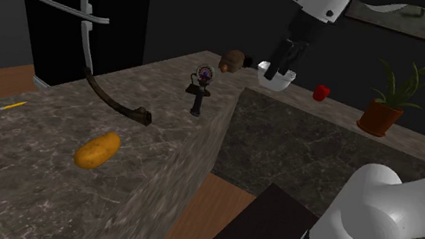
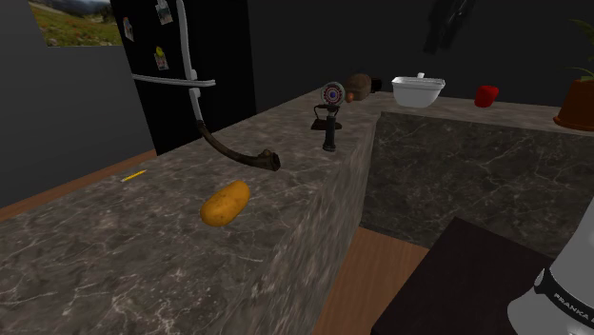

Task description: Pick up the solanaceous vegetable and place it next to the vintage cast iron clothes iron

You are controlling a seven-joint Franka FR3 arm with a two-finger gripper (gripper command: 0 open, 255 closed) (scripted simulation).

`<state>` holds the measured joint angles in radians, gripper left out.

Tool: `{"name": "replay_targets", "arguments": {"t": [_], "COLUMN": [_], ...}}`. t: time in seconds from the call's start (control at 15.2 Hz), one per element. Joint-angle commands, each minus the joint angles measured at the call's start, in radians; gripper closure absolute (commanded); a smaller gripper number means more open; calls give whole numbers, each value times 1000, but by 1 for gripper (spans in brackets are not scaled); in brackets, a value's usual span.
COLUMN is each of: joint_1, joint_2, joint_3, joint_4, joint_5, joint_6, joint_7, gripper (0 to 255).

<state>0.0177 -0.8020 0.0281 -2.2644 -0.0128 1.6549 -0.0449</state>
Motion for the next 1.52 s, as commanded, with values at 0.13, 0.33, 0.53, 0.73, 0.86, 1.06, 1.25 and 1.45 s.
{"name": "replay_targets", "arguments": {"t": [0.13, 0.33, 0.53, 0.73, 0.86, 1.06, 1.25, 1.45], "joint_1": [-6, -16, -27, -42, -55, -78, -106, -137], "joint_2": [12, 44, 94, 161, 214, 305, 410, 529], "joint_3": [47, 119, 191, 264, 312, 385, 456, 525], "joint_4": [-30, -61, -76, -75, -65, -38, 5, 62], "joint_5": [26, 64, 98, 125, 136, 141, 126, 87], "joint_6": [36, 93, 153, 214, 255, 314, 370, 420], "joint_7": [86, 213, 341, 469, 554, 686, 822, 968], "gripper": [0, 0, 0, 0, 0, 0, 0, 0]}}
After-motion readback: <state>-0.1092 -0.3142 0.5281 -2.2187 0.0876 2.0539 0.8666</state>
